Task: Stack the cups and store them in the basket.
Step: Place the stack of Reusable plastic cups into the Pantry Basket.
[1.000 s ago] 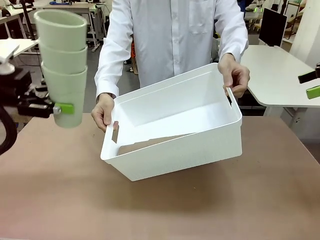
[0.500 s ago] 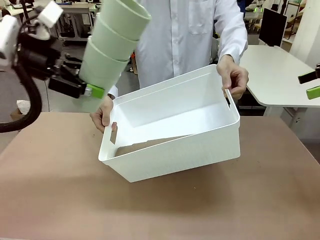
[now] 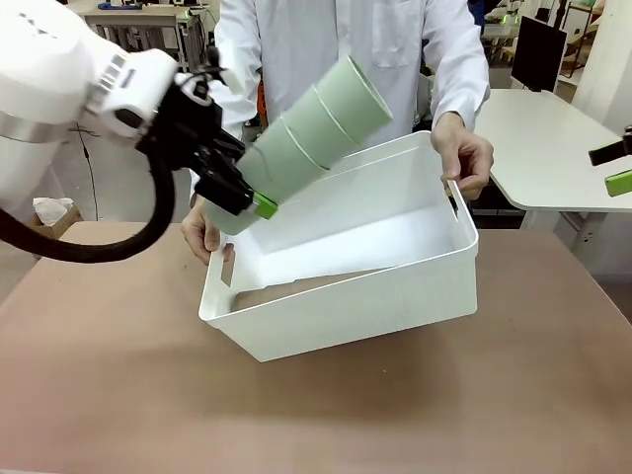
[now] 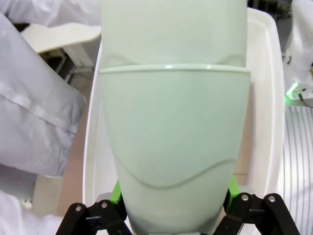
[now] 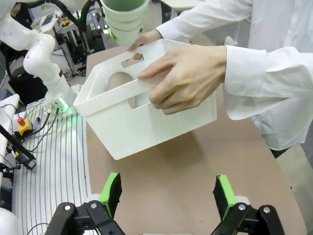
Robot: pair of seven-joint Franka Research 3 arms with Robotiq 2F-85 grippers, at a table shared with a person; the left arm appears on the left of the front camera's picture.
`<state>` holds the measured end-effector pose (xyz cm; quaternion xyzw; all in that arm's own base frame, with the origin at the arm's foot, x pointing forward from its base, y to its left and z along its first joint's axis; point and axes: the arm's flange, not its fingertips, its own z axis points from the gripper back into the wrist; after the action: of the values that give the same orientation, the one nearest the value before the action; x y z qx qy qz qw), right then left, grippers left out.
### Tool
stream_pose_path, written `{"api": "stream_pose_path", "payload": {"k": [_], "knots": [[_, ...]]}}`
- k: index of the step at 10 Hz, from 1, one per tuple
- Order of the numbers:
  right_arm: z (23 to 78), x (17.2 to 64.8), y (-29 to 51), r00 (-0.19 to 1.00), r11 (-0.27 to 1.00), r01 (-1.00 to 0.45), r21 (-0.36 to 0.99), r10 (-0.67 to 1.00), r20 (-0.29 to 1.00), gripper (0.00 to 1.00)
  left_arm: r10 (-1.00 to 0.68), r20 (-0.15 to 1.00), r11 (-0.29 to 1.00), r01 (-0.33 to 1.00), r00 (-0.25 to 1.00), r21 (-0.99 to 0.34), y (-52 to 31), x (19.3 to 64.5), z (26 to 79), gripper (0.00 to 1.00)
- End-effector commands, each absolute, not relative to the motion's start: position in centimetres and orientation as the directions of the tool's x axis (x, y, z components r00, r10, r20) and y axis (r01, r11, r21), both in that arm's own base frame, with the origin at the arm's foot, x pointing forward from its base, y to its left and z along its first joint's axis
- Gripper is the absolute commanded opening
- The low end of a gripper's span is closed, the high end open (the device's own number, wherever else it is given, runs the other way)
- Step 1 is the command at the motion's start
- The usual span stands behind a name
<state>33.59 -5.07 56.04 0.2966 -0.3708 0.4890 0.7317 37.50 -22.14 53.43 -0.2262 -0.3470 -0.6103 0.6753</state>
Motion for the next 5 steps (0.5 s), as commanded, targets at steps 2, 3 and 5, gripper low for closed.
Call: {"api": "stream_pose_path", "payload": {"k": [2,3,5], "knots": [[56.0,33.7,-5.1,0.220,0.333,-0.942,0.052,0.490,0.843,1.00,-0.707,0.706,0.167,0.981,0.048,0.101,-25.8,39.9,52.5,0.85],[56.0,33.7,-5.1,0.220,0.333,-0.942,0.052,0.490,0.843,1.00,-0.720,0.692,0.164,0.982,0.052,0.096,-26.9,40.6,51.8,0.85],[56.0,33.7,-5.1,0.220,0.333,-0.942,0.052,0.490,0.843,1.00,-0.739,0.672,0.166,0.980,0.050,0.110,-28.9,41.9,50.2,0.85]]}}
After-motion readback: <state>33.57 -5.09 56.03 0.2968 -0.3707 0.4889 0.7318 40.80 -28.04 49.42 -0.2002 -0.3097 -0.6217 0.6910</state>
